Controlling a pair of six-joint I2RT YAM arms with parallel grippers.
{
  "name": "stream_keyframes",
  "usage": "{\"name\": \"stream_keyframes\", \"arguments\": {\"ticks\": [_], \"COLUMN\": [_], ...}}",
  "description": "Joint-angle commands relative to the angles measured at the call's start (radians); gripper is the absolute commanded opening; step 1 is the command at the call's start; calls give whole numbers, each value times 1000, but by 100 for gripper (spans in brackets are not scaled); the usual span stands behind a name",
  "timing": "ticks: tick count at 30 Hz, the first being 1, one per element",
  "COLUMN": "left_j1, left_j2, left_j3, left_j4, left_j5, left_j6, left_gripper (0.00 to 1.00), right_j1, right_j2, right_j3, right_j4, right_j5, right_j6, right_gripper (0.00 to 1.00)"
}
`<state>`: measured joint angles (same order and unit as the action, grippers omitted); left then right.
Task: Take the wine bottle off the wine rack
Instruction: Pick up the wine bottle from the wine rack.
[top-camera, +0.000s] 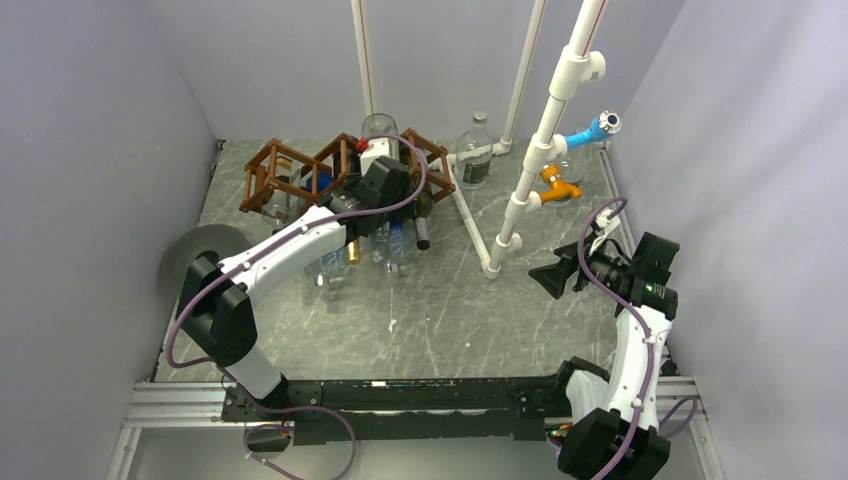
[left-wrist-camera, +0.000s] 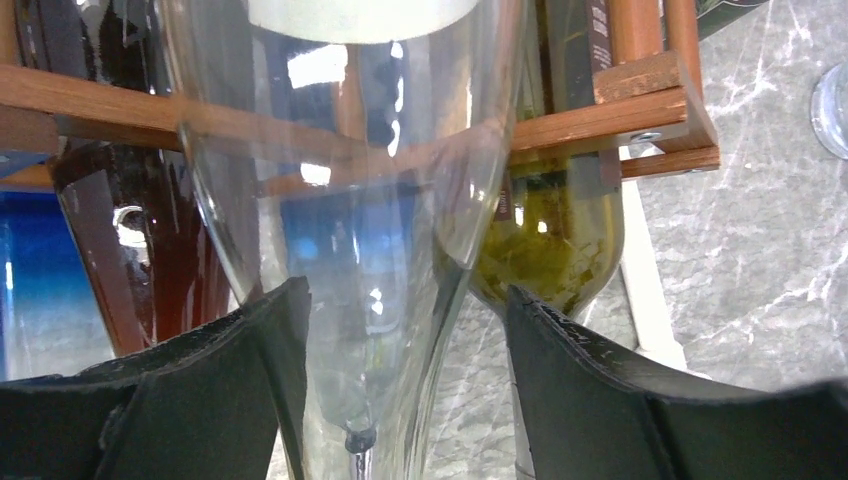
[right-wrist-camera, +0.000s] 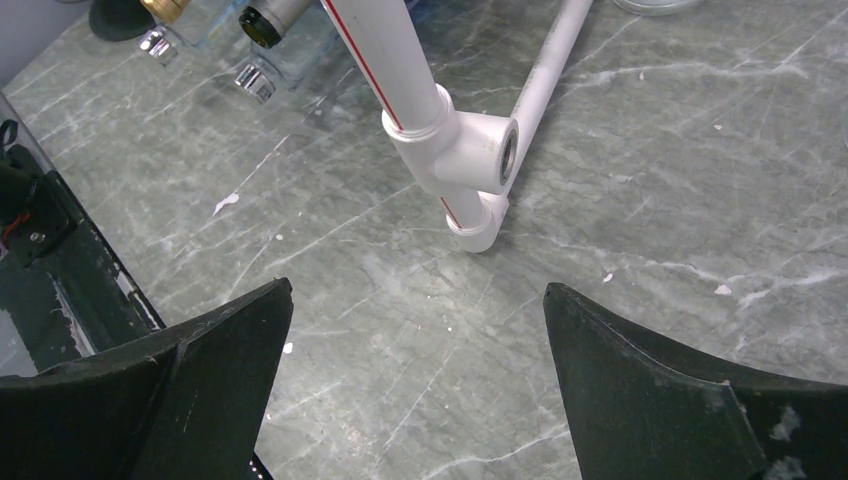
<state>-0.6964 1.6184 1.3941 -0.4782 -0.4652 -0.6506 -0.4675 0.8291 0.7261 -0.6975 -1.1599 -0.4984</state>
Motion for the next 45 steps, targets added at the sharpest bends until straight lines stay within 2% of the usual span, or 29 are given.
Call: {"name": "stream_keyframes", "arguments": {"ticks": [1,10,18,24,29,32,34,36,41,45], "left_j1": [0,-1,-1,-1,-1,-2,-1,-1,-2,-1], "left_j2": [-44,-83,-95,-102,-108,-115,-118,-118,-105,-96], "left_j3": [-10,-23,-24,-27,-36,-43,-49,-52,-45,-41], "left_j4": [-4,-6,-5,0,12,25,31,34,26,25], "left_j5": [3,6,7,4,5,5,4,-2,-14,-11], "left_j6": [-6,-14,-17,-12,-12,-10,-8,-9,-24,-30], "left_gripper": [75,66,46,35,30,19,15,17,38,45], "right_j1": [5,6,6,7,7,7,8,8,8,9], "right_j2": [-7,-6,-6,-8,-7,-8,-10,-9,-10,-9], "right_j3": [1,3,4,4,4,4,4,4,4,4], "right_j4": [31,27,24,22,21,21,20,20,20,20], "right_j5": [-7,-5,-3,-4,-4,-4,-4,-2,-2,-1], "right_j6": [-27,-31,-36,-38,-39,-40,-40,-41,-42,-43], "right_gripper": [100,100,100,100,100,100,100,100,100,100]}}
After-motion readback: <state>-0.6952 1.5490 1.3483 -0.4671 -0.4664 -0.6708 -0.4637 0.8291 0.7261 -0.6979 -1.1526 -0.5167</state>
